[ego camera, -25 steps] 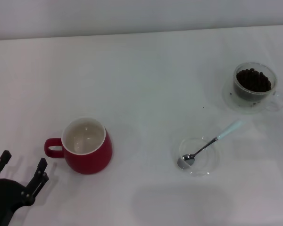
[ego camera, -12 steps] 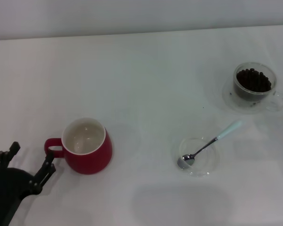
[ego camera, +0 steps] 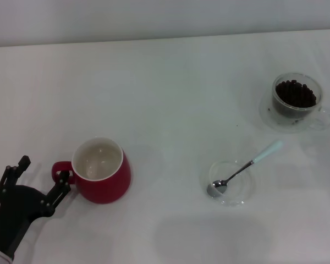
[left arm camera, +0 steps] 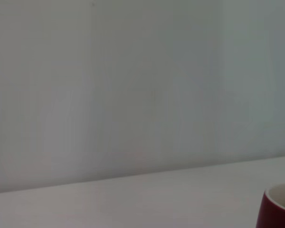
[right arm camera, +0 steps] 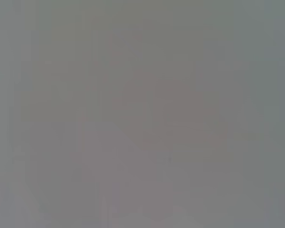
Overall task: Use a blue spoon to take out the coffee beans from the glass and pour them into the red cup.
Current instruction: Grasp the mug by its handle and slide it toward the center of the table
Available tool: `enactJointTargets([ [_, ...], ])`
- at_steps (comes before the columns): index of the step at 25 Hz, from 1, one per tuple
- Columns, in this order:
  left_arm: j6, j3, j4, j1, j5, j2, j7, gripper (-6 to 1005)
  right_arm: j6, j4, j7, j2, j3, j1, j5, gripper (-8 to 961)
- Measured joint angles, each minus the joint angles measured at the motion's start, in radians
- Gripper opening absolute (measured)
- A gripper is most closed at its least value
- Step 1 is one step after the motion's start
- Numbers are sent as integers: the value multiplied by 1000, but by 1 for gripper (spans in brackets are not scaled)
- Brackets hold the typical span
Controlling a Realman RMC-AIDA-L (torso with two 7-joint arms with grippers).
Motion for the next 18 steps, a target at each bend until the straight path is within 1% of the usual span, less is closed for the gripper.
enactJointTargets([
  [8, -29, 7, 7, -7, 6, 1, 2, 764, -5, -1, -3, 0, 0, 2, 1, 838],
  [11, -32, 8, 10, -9, 5, 0, 4, 558, -7, -1, -4, 0, 0, 3, 1, 838],
  [18, -33, 8, 17, -14, 4, 0, 9, 424, -8, -2, -5, 0, 0, 2, 1, 838],
])
